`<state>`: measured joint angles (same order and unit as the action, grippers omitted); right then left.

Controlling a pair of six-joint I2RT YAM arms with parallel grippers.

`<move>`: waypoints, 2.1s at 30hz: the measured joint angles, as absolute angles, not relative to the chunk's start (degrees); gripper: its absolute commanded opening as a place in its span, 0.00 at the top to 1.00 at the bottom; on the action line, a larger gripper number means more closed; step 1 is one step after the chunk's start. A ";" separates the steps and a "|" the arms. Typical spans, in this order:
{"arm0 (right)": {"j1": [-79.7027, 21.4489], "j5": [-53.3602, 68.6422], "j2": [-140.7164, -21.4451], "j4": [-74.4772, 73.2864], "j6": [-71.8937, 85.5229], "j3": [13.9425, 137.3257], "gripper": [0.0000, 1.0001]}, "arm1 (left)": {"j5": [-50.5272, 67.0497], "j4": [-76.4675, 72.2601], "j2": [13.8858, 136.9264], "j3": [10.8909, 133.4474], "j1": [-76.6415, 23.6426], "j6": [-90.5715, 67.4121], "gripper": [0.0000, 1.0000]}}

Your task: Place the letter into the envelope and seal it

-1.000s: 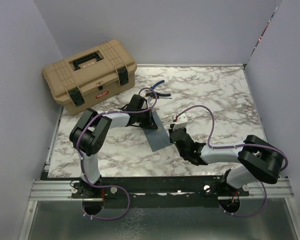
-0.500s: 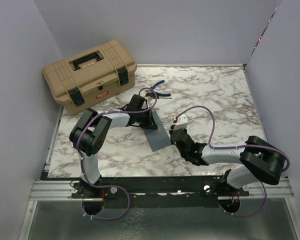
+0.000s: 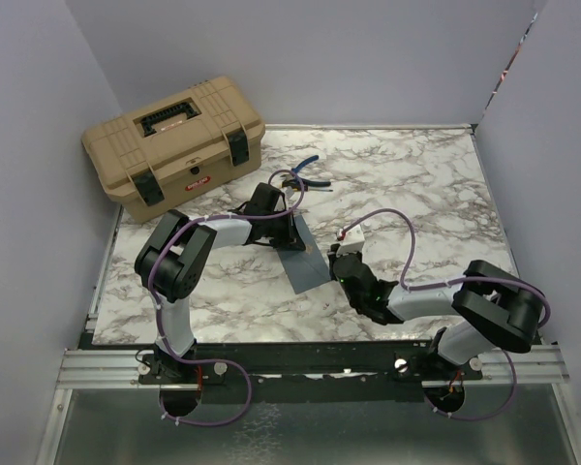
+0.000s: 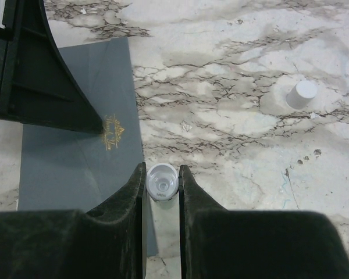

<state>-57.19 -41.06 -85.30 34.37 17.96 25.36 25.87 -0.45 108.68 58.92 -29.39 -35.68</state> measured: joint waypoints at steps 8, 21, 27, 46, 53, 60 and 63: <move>-57.19 -41.25 -87.79 39.11 17.93 25.21 1.00 | 25.85 0.03 108.68 59.18 -29.39 -35.24 1.00; -57.14 -40.36 -87.57 32.69 19.64 28.12 1.00 | 25.85 0.64 108.68 59.46 -29.39 -34.57 1.00; -57.14 -40.99 -88.20 29.65 21.65 30.00 1.00 | 25.87 0.69 108.68 59.46 -29.39 -34.28 1.00; -54.41 -34.54 -90.91 -1.56 26.13 47.33 1.00 | 25.76 3.55 107.87 59.81 -29.26 -29.30 1.00; -48.64 -25.69 -92.09 -8.99 26.83 52.10 1.00 | 25.76 4.49 107.87 60.16 -29.21 -29.04 1.00; -42.04 -14.46 -92.25 -14.24 26.46 54.59 1.00 | 25.89 5.15 107.83 60.36 -29.12 -28.51 0.99; -39.18 -8.60 -92.86 -16.45 26.02 55.75 1.00 | 25.96 5.65 107.72 60.38 -28.99 -28.21 0.95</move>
